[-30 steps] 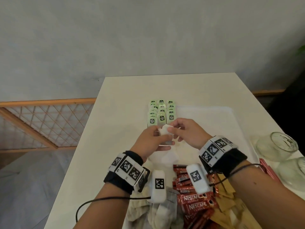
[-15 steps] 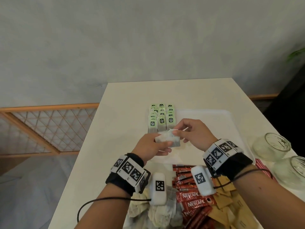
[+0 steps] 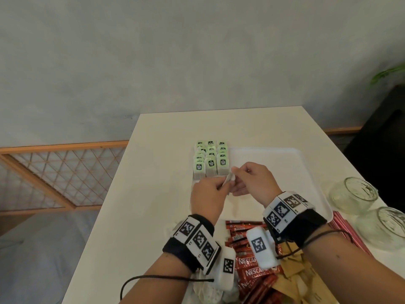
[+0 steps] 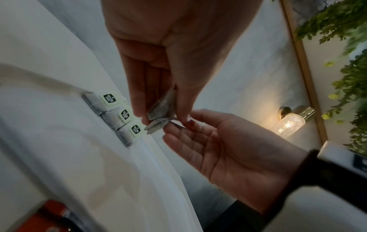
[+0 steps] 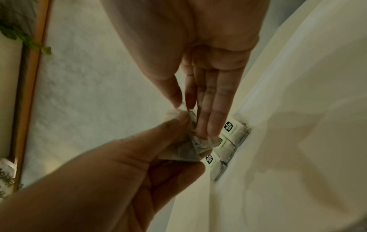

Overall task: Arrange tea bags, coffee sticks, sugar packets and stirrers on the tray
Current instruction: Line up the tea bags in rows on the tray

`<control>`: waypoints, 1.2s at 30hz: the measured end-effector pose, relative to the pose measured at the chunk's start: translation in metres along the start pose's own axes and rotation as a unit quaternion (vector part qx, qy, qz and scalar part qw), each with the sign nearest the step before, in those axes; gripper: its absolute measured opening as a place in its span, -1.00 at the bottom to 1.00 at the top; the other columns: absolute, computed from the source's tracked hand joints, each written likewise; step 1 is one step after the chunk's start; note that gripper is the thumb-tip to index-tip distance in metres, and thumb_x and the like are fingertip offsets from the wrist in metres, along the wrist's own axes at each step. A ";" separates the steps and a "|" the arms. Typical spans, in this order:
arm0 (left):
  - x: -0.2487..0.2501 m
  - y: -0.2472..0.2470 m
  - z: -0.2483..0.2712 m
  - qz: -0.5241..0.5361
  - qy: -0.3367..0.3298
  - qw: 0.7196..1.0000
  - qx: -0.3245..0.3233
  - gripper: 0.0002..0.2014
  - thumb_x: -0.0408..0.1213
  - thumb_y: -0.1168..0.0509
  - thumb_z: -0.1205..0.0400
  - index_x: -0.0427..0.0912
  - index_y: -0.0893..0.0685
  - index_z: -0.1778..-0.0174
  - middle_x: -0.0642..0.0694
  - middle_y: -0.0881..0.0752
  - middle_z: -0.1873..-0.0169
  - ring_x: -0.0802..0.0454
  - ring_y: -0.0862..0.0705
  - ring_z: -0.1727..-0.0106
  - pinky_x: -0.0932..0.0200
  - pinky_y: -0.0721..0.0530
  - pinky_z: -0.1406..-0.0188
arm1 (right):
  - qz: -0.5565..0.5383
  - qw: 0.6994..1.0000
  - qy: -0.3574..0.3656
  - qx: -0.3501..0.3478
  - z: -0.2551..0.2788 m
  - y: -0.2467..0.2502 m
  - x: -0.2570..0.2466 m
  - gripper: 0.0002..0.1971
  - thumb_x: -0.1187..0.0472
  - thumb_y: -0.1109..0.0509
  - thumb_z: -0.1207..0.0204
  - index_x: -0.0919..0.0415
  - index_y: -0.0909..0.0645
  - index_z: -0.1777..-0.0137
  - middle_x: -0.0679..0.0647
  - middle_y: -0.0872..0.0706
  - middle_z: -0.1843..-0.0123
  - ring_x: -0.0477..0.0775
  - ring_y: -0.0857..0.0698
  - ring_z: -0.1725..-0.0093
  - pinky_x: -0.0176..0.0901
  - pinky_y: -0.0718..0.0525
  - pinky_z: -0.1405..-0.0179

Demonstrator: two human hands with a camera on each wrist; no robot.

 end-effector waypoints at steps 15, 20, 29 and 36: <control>-0.038 -0.002 -0.018 0.177 0.174 0.967 -0.055 -0.66 -0.25 -0.41 -0.60 -0.57 -0.69 0.20 -0.47 -0.72 0.24 -0.08 -0.72 0.29 -0.02 -0.84 0.14 | 0.173 0.983 0.018 -0.060 -0.032 0.005 0.026 -0.92 0.18 -0.56 -0.47 0.16 -0.79 0.09 0.06 -0.81 0.23 0.01 -0.80 0.27 -0.18 -0.77 0.29; -0.056 0.014 -0.030 0.187 0.224 0.956 -0.016 -0.75 -0.21 -0.30 -0.67 -0.25 -0.80 0.19 -0.22 -0.83 0.21 -0.13 -0.80 0.14 0.00 -0.82 0.11 | 0.237 0.970 0.007 -0.056 -0.063 -0.004 0.036 -0.97 0.20 -0.51 -0.51 0.08 -0.76 0.16 0.05 -0.82 0.27 0.04 -0.79 0.24 -0.13 -0.79 0.19; -0.069 0.043 -0.055 0.221 0.233 0.947 0.028 -0.78 -0.20 -0.29 -0.69 -0.16 -0.80 0.15 -0.19 -0.74 0.28 -0.02 -0.69 0.21 0.07 -0.78 0.15 | 0.332 0.940 0.071 -0.041 -0.109 -0.028 0.022 -0.94 0.11 -0.50 -0.50 0.00 -0.77 0.20 -0.15 -0.70 0.30 -0.08 -0.69 0.19 -0.21 -0.65 0.09; -0.079 0.043 -0.053 0.230 0.238 0.943 0.032 -0.71 -0.19 -0.29 -0.69 -0.37 -0.77 0.11 -0.16 -0.70 0.33 0.00 -0.65 0.23 -0.01 -0.77 0.09 | 0.329 0.940 0.091 -0.023 -0.119 -0.033 0.023 -0.89 0.12 -0.50 -0.50 -0.05 -0.73 0.26 -0.08 -0.77 0.21 -0.08 -0.70 0.17 -0.21 -0.68 0.06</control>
Point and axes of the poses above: each hand's wrist, its own z-axis away from the middle knuckle, its own y-axis out of the back of the hand, x = y × z, the point moved 1 cm from there along -z, towards the middle knuckle
